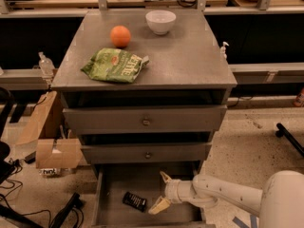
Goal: Pick rxbar chocolate from bottom drawer and place on counter
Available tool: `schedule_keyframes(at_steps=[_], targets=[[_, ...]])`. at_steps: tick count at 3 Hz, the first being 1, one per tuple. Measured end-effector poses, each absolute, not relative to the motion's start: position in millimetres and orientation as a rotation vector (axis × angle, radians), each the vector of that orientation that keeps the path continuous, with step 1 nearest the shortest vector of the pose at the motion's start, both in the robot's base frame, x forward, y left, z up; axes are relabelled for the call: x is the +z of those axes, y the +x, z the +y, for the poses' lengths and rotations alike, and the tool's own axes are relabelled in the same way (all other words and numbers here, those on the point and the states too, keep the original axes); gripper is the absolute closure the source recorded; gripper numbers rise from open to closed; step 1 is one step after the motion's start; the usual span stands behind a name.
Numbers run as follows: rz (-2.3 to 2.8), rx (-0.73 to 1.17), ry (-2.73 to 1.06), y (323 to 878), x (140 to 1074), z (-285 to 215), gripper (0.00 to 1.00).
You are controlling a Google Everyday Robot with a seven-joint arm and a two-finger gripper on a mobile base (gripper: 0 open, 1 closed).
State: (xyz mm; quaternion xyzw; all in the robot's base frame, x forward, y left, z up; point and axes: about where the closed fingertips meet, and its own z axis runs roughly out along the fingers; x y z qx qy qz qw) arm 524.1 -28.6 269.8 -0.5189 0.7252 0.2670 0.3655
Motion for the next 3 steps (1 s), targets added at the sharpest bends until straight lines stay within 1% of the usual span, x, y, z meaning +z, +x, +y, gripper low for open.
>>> schedule_keyframes(at_steps=[2,3], targets=[[1.855,0.702,-1.358,523.9,257.9,-13.1,0.00],[1.828,0.718,-1.394,531.5,238.0,13.2,0.00]])
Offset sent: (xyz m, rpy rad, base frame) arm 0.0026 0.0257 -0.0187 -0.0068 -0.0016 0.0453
